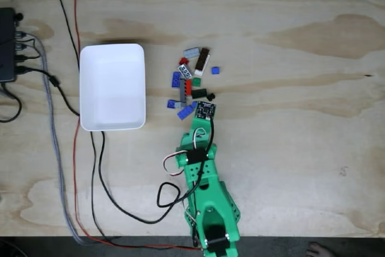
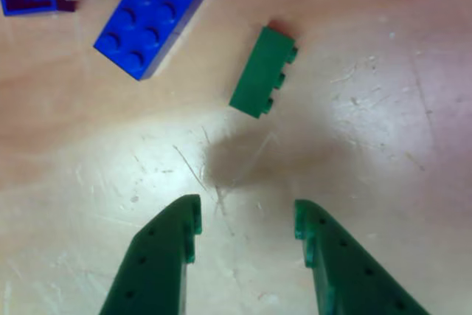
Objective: Put all lego bricks in the bin.
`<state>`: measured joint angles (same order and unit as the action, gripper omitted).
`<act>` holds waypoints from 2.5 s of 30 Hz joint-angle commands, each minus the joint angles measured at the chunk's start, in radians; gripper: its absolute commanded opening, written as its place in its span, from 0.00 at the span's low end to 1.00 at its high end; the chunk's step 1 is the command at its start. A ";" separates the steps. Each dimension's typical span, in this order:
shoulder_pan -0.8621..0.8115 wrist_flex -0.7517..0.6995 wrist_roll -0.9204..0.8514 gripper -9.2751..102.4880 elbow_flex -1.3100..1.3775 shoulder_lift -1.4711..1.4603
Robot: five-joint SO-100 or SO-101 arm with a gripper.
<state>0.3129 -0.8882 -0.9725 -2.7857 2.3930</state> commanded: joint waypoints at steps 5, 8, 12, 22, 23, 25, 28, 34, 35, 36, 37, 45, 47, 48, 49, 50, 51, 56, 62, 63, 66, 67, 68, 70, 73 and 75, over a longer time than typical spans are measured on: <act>-0.054 0.138 0.061 0.23 0.198 -0.331; -0.103 0.156 0.040 0.21 0.247 -0.396; -0.133 0.176 0.009 0.17 0.285 -0.446; -0.112 -0.161 0.115 0.08 0.483 -0.103; -0.100 -0.252 0.141 0.08 0.586 -0.041; -0.063 -0.410 0.150 0.08 0.815 0.052; 0.035 -0.540 0.133 0.08 1.118 -0.040; 0.245 -0.514 0.153 0.08 1.203 -0.449; 0.256 -0.476 0.158 0.08 1.200 -0.492; 0.270 -0.457 0.158 0.08 1.209 -0.534; 0.288 -0.428 0.167 0.08 1.221 -0.575; 0.390 -0.383 0.212 0.10 1.505 -0.867; 0.391 -0.396 0.199 0.19 1.526 -0.890; 0.379 -0.387 0.206 0.27 1.529 -0.891; 0.365 -0.382 0.224 0.35 1.540 -0.891; 0.347 -0.376 0.238 0.38 1.543 -0.871; 0.328 -0.370 0.242 0.38 1.542 -0.841; 0.149 -0.437 0.199 0.35 1.443 -0.554; -0.078 -0.360 -0.083 0.31 0.825 -0.376; -0.072 -0.342 -0.100 0.30 0.775 -0.407; -0.009 -0.298 -0.094 0.29 0.696 -0.502; 0.011 -0.285 -0.078 0.28 0.692 -0.531; 0.028 -0.278 -0.078 0.28 0.693 -0.561; 0.052 -0.224 -0.061 0.28 0.701 -0.617; 0.075 -0.189 -0.057 0.28 0.742 -0.686; 0.080 -0.158 -0.060 0.27 0.761 -0.723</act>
<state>0.3789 -1.1045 -1.0385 -2.0939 1.7104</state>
